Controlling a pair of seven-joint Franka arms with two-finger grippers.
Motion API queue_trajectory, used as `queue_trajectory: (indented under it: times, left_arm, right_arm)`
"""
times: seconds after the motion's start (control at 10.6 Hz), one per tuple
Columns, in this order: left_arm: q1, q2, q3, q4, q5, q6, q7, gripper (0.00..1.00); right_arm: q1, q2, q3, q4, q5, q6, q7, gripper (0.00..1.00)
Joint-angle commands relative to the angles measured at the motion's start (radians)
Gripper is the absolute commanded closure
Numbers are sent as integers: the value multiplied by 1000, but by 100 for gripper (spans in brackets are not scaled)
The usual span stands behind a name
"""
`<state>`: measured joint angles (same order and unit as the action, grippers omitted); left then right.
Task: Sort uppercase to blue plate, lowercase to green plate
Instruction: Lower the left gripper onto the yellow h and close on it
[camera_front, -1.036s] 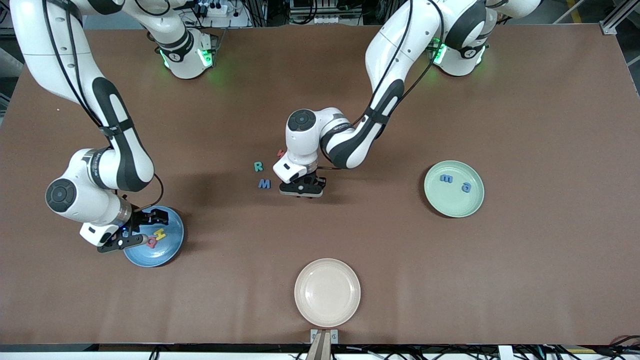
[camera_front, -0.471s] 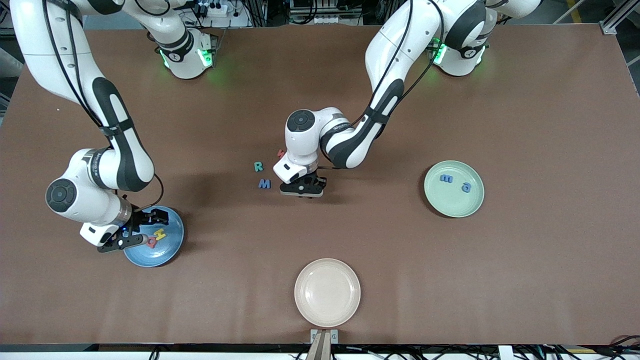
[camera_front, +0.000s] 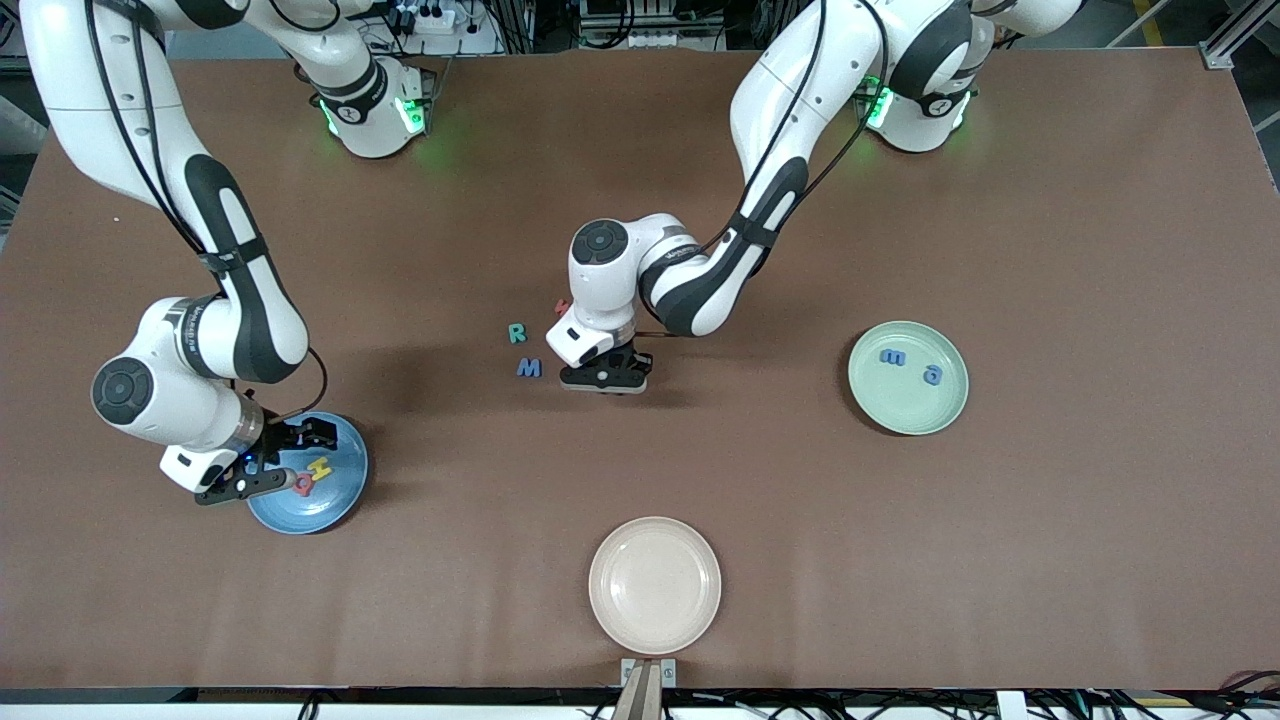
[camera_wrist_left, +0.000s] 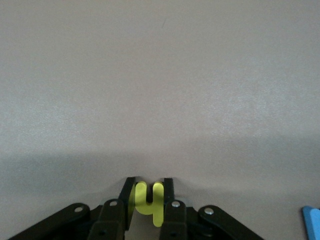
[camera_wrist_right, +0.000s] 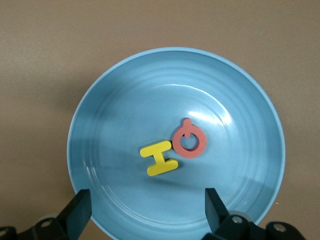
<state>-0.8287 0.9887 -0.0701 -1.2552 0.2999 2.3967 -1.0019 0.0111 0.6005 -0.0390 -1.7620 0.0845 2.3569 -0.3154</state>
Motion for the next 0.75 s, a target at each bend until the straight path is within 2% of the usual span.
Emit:
queue_trajectory:
  times: [0.0,0.19,0.28,0.38,0.66]
  left_arm:
    - [-3,4,-7,16,-34,-28,0,83]
    - [34,-30,-17,16,-54,-41,5,83]
    - [64,-45,-46,16,-59,-48,14,84]
    - [115,-60,-94,14,-59,-72,28,86]
    - [328,-146,-297,13,-59,-207,117,87]
  right_arm:
    - [-10,2,10,12,-9,-10,2,0]
    - [-8,2,10,10,-9,-11,2,0]
    - [-6,2,11,10,-9,-11,5,0]
    - [-3,2,11,1,-9,-19,7,0]
    - [7,-2,13,-4,-6,-30,60,0]
